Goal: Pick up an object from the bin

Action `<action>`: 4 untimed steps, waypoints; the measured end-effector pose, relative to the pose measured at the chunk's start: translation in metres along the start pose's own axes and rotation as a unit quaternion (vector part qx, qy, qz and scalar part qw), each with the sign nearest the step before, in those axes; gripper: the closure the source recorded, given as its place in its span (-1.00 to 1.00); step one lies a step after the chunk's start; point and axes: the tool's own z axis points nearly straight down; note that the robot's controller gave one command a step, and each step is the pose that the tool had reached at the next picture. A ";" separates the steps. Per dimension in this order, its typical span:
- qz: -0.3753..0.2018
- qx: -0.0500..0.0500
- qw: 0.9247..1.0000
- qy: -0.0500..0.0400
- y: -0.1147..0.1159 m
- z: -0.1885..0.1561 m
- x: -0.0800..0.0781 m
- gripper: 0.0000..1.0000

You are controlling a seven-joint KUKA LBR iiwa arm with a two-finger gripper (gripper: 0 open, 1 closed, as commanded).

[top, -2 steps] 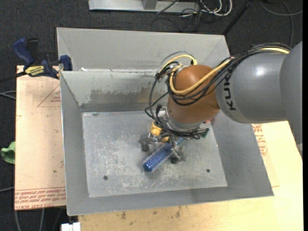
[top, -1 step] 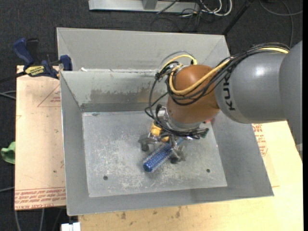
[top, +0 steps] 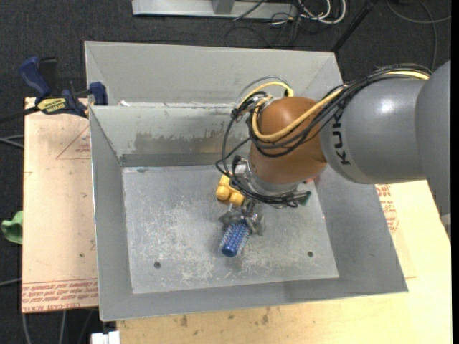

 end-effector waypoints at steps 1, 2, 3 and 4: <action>0.001 0.000 1.000 0.000 0.001 0.000 -0.001 1.00; 0.003 0.004 1.000 -0.002 -0.001 -0.077 -0.003 1.00; 0.005 0.002 1.000 -0.001 -0.001 -0.111 -0.004 1.00; 0.007 0.000 1.000 0.000 -0.001 -0.111 -0.005 1.00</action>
Offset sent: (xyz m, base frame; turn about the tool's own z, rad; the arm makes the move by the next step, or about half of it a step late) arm -0.0001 -0.0001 0.0013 0.0000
